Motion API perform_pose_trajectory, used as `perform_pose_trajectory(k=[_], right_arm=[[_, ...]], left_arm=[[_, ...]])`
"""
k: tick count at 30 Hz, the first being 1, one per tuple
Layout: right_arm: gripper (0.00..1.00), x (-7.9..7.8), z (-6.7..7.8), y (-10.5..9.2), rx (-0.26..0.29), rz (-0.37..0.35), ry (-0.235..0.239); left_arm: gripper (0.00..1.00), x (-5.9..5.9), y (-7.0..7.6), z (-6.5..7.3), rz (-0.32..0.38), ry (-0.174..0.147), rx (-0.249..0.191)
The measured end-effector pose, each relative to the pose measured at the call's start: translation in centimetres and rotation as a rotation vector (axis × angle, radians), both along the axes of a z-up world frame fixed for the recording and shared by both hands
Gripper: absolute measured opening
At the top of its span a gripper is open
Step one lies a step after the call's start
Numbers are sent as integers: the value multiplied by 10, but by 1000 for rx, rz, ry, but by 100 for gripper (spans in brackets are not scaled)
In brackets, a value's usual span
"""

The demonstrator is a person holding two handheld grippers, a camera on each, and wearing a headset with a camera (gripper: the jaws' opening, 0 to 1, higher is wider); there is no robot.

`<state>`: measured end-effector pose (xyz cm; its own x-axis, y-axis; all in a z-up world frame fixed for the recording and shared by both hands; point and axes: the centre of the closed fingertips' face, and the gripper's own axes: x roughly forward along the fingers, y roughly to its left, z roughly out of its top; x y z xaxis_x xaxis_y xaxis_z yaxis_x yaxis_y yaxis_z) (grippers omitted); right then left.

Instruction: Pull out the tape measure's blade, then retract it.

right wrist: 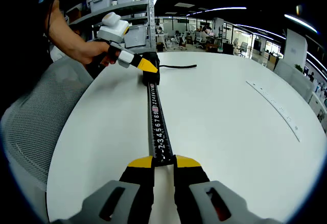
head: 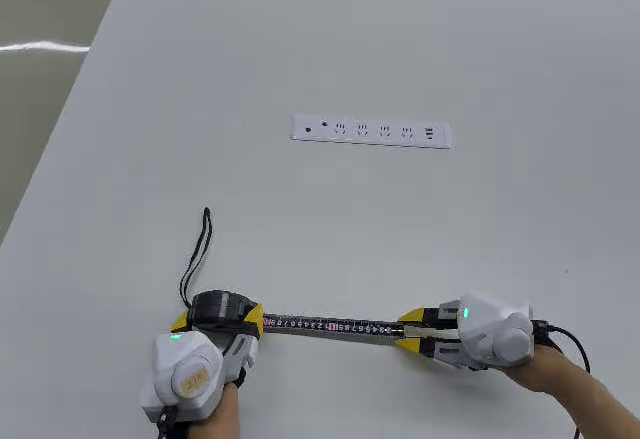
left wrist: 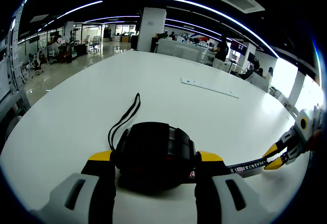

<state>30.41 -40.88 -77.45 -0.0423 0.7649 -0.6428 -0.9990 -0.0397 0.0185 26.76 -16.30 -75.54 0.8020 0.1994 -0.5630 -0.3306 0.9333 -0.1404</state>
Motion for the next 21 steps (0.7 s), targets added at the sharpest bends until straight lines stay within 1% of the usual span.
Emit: perform_pose_trajectory(k=[10, 14, 21], right_arm=[[13, 0, 1, 6, 2, -1, 0], [13, 1, -1, 7, 2, -1, 2], [13, 0, 1, 11, 7, 0, -3]], left_arm=[[60, 0, 1, 0, 0, 0, -3], [60, 0, 0, 0, 0, 0, -3], [60, 0, 0, 1, 2, 0, -4]])
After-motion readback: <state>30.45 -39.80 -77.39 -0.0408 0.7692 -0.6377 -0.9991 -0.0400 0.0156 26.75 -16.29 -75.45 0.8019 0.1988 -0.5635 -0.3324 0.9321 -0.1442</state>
